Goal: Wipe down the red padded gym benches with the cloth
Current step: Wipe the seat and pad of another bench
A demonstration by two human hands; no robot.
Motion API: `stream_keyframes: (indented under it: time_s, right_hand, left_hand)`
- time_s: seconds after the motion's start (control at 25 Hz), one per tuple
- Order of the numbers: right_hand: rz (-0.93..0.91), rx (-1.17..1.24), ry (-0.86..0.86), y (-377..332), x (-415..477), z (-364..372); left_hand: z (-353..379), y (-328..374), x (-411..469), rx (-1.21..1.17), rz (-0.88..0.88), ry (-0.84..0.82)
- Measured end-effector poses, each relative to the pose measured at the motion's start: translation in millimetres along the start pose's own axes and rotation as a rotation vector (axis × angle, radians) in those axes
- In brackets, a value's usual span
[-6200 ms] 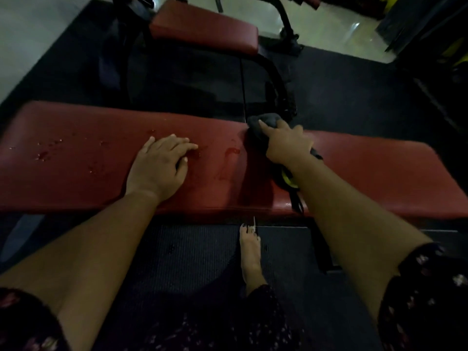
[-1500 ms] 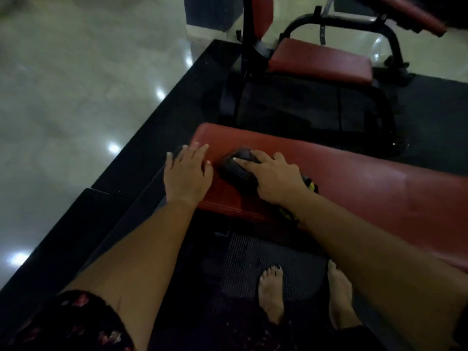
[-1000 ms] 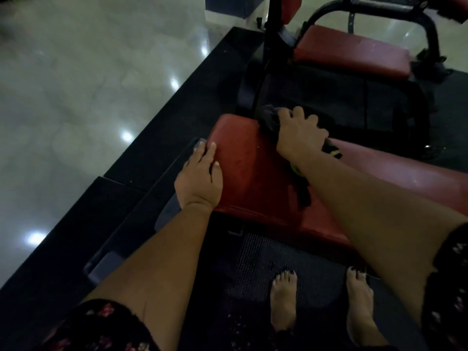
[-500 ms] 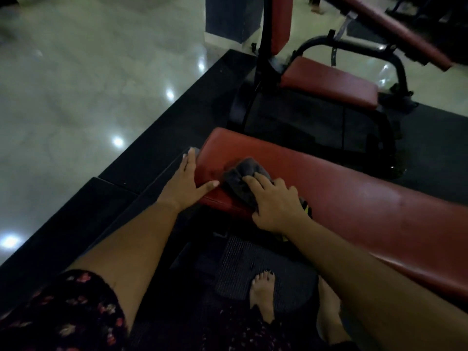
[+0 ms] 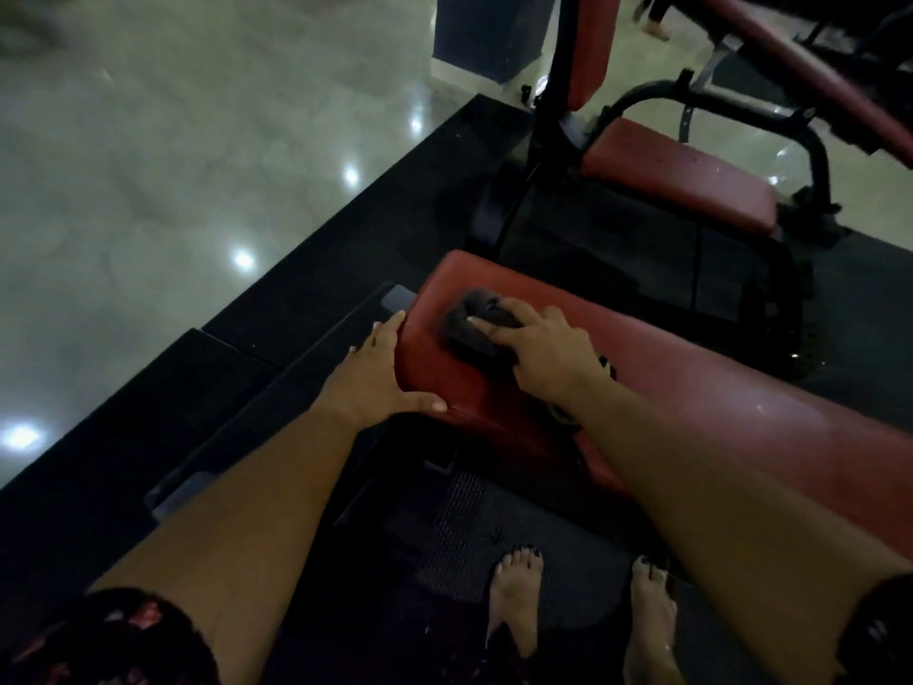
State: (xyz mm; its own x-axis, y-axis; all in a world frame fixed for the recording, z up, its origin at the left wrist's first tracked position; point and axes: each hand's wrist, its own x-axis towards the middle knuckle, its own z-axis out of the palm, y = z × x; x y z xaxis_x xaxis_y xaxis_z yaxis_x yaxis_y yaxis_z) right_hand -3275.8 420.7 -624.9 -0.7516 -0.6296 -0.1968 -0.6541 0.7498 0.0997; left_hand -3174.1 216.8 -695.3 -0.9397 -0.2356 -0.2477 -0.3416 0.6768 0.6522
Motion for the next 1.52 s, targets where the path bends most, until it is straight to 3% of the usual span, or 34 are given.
stream_keyframes:
  time_s: [0.16, 0.28, 0.52, 0.64, 0.76, 0.88, 0.96, 1.08, 1.12, 1.28, 1.36, 1.44, 1.52]
  right_hand:
    - [0.238, 0.138, 0.076, 5, 53, 1]
    - [0.315, 0.031, 0.108, -11, 77, -6]
    - [-0.122, -0.085, 0.127, -44, 33, -11]
    - [-0.200, -0.088, 0.071, -62, -11, -5]
    - [-0.294, -0.164, 0.067, -69, -33, 0]
    - [-0.396, -0.229, 0.109, -61, -3, -11]
    - [-0.289, -0.152, 0.096, -52, 30, -18]
    - [-0.042, 0.057, 0.057, -33, 72, -19]
    - [0.001, 0.112, 0.056, -25, 82, -17]
    - [0.216, 0.331, 0.056, 24, 108, -12]
    - [0.373, 0.441, 0.082, 46, 120, -7]
    - [0.415, 0.392, 0.109, 43, 125, -6]
    - [0.307, 0.199, 0.175, 34, 124, -4]
  left_hand:
    - [5, -2, 2, -0.075, 0.015, 0.030]
    - [8, -3, 2, -0.109, 0.025, 0.052]
    - [5, 1, 3, 0.039, 0.063, 0.054]
    - [5, -4, -3, 0.259, -0.002, 0.092]
    - [10, -7, -25, 0.277, -0.102, 0.065]
    - [1, -10, -39, 0.345, -0.031, 0.034]
    - [-12, 4, -32, 0.312, 0.002, 0.195]
    - [-14, 58, -1, 0.229, -0.106, 0.606]
    - [-6, 78, 13, 0.247, -0.106, 0.611]
    - [41, 89, 46, 0.448, 0.005, 0.327]
    - [46, 82, 52, 0.441, 0.006, 0.361]
    - [47, 80, 50, 0.445, 0.014, 0.399]
    - [47, 83, 51, 0.445, 0.026, 0.389]
